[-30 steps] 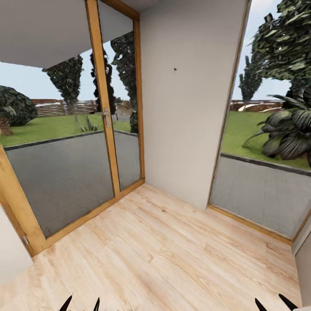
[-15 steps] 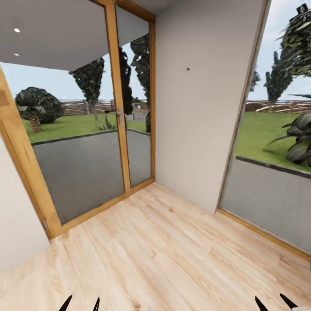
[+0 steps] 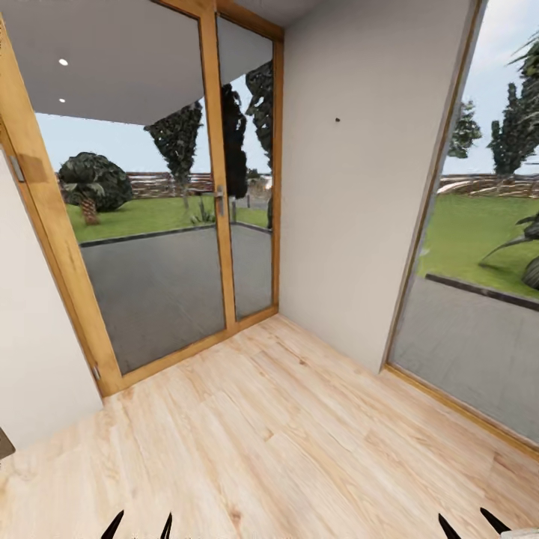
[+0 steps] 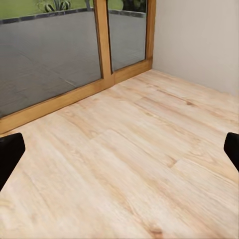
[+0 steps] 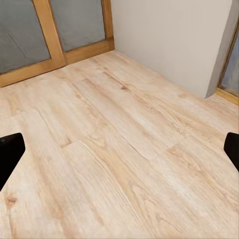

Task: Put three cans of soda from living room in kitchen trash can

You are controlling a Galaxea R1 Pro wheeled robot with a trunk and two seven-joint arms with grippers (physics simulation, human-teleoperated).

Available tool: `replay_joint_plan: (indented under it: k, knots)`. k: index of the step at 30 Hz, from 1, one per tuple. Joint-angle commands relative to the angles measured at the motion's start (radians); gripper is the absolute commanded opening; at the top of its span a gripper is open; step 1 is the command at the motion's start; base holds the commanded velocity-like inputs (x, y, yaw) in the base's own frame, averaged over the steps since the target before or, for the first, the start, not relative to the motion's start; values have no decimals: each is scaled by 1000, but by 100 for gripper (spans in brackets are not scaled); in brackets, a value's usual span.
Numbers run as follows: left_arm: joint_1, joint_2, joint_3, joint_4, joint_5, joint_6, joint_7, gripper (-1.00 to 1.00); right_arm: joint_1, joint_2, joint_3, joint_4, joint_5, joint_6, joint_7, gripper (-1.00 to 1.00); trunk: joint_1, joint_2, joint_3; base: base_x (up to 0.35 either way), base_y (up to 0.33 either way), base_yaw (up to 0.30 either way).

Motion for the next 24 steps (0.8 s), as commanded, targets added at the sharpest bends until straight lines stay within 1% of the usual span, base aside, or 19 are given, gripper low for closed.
replay_joint_plan:
  k: [1, 4, 9, 24]
  knots:
    - [0, 0, 0, 0, 0, 0, 0, 100, 0, 0, 1, 0, 0, 0, 0, 100, 0, 0, -1, -24, -40, 24]
    - [0, 0, 0, 0, 0, -2, 0, 100, 0, 0, 2, 0, 0, 1, 0, 100, 0, 0, -4, -102, -21, 12]
    - [0, 0, 0, 0, 0, -5, 0, 100, 0, 0, 3, 0, 0, 1, -1, 100, 0, 0, -10, -227, -9, 5]
    - [0, 0, -1, -1, 0, -8, -2, 100, 0, 0, 3, 0, 0, 0, -2, 100, 0, 0, -32, -314, -1, 1]
